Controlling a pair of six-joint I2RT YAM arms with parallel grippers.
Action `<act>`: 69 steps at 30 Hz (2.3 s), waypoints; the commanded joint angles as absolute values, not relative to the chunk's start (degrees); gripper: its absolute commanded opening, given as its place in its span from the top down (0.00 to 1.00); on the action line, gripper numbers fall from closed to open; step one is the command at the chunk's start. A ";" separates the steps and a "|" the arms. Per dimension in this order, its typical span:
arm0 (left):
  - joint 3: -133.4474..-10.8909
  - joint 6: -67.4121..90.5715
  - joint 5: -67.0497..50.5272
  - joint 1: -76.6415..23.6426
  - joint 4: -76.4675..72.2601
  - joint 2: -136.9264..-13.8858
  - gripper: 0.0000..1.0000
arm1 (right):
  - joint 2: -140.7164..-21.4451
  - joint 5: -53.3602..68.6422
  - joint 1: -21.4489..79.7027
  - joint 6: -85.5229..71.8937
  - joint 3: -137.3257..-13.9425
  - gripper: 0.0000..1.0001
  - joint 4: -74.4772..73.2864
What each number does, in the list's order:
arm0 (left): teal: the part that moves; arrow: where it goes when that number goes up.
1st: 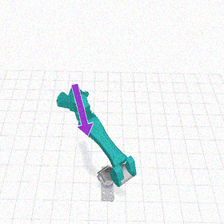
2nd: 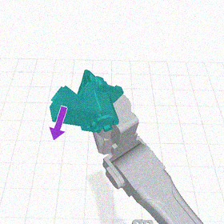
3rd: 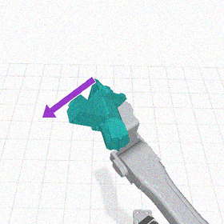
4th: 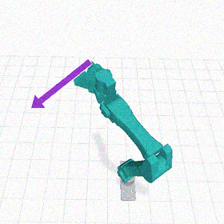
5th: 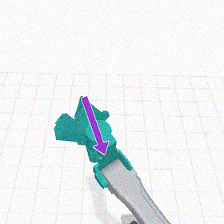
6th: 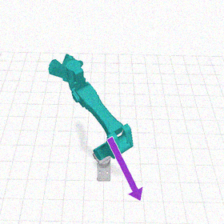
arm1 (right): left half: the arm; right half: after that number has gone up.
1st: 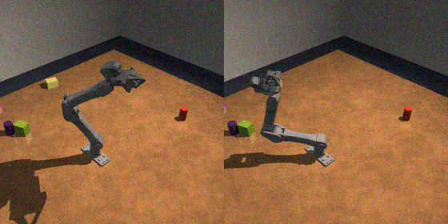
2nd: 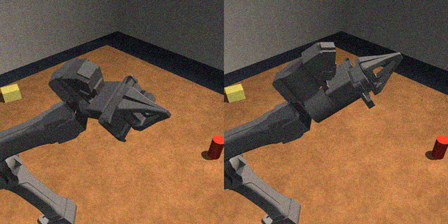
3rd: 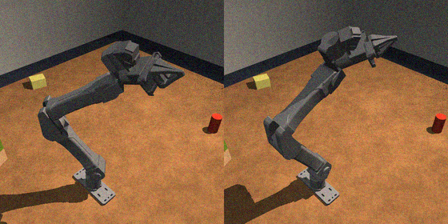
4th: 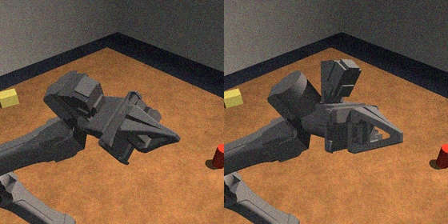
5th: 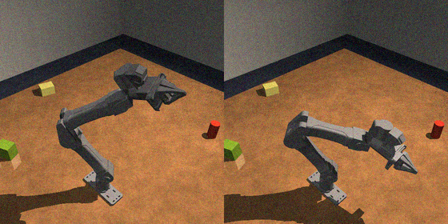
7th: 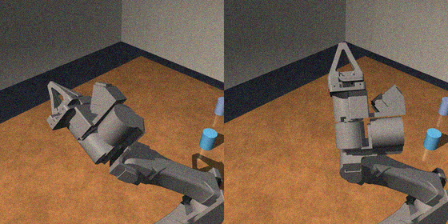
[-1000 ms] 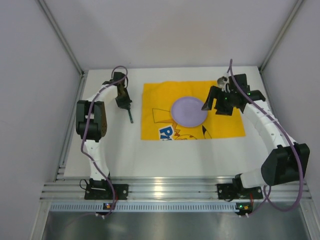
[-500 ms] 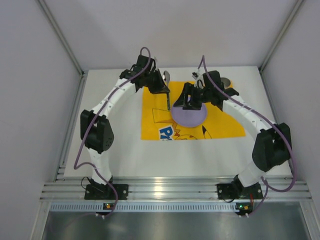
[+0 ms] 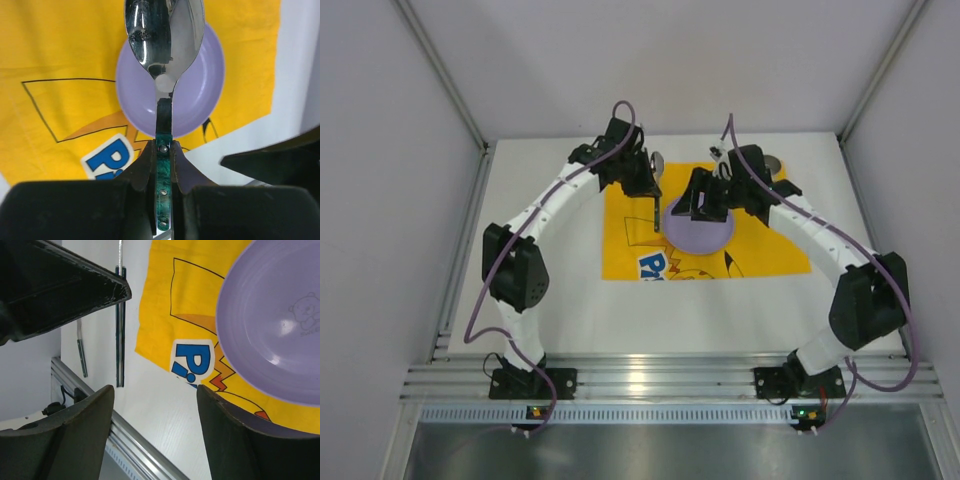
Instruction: Set the dinner table for one person
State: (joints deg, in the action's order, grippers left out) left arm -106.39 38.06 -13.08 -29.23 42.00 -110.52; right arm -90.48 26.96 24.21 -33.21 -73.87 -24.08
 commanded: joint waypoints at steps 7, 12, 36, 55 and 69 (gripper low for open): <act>-105.12 28.39 -0.97 -29.44 43.86 -116.36 1.00 | -77.35 18.64 23.03 -26.90 -70.93 0.28 -34.09; -102.49 27.34 2.37 -29.44 41.76 -119.97 1.00 | -71.65 16.62 21.71 -25.14 -67.07 0.24 -37.79; -120.62 49.81 -7.74 -44.73 30.85 -128.04 1.00 | -61.36 -5.71 18.37 -30.67 -73.99 0.00 -56.41; -140.00 60.65 -6.33 -48.87 16.08 -153.44 1.00 | -47.29 -9.93 17.93 -32.34 -73.48 0.00 -74.00; -139.48 58.53 -9.40 -48.16 14.68 -152.23 0.69 | -48.69 -7.65 17.93 -31.55 -70.93 0.00 -71.46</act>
